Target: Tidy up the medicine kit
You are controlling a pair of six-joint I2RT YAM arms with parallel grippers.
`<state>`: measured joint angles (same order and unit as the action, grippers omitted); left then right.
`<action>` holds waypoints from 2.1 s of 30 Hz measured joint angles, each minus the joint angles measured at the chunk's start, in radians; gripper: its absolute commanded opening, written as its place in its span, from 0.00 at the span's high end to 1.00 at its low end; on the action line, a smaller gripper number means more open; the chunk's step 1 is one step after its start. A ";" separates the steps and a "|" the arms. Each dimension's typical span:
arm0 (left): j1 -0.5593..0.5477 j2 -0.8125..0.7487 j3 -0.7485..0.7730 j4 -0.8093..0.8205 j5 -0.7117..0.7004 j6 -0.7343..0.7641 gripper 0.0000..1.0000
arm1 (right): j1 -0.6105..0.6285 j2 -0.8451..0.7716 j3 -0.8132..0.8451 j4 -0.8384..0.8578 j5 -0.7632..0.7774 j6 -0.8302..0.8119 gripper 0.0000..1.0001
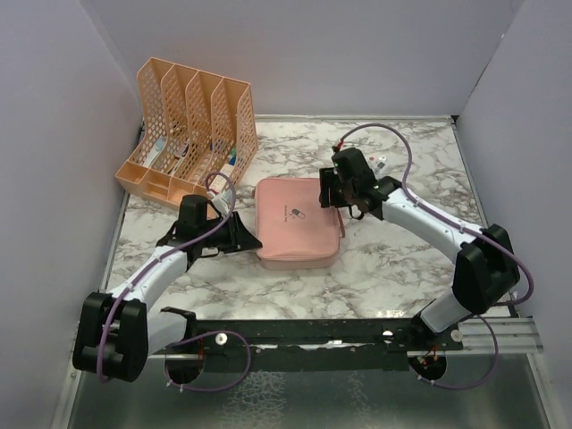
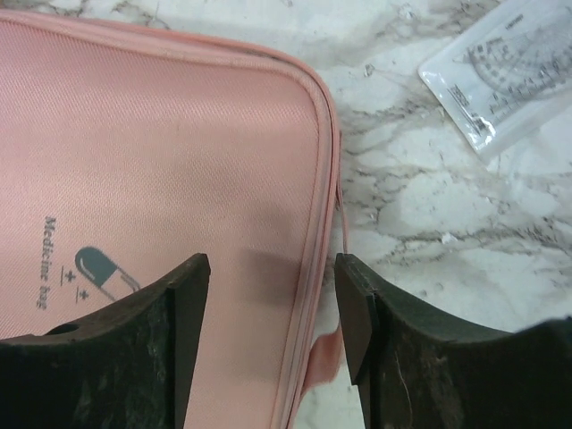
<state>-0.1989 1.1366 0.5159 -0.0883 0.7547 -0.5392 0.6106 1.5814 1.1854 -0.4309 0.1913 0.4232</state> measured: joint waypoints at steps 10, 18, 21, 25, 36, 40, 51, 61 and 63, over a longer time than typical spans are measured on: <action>-0.124 -0.003 -0.023 0.188 -0.089 -0.190 0.57 | 0.144 -0.250 -0.079 -0.137 -0.154 -0.034 0.48; -0.139 0.045 0.015 0.248 -0.197 -0.220 0.36 | 0.289 -0.328 -0.278 -0.120 -0.389 -0.008 0.52; -0.139 0.048 0.058 0.214 -0.248 -0.196 0.31 | 0.290 -0.308 -0.310 -0.122 -0.371 0.016 0.52; -0.139 0.048 0.106 0.180 -0.302 -0.156 0.24 | 0.290 -0.259 -0.313 -0.120 -0.254 0.070 0.53; -0.139 0.110 0.307 0.117 -0.386 0.053 0.01 | 0.283 -0.197 -0.308 -0.143 0.151 0.185 0.52; -0.139 0.110 0.310 0.106 -0.453 0.081 0.01 | 0.246 -0.178 -0.307 -0.110 0.245 0.117 0.49; -0.139 -0.036 0.233 0.056 -0.581 0.114 0.02 | 0.081 -0.219 -0.369 0.133 0.338 -0.042 0.36; -0.139 -0.198 0.233 -0.063 -0.660 0.134 0.02 | 0.238 -0.399 -0.381 0.074 0.219 0.098 0.46; -0.139 -0.227 0.232 -0.079 -0.668 0.130 0.02 | 0.344 -0.394 -0.381 0.066 0.222 0.163 0.49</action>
<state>-0.3378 0.9100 0.7483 -0.1677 0.0868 -0.4088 0.9543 1.1873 0.8040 -0.3649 0.4129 0.5858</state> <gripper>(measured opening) 0.979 0.552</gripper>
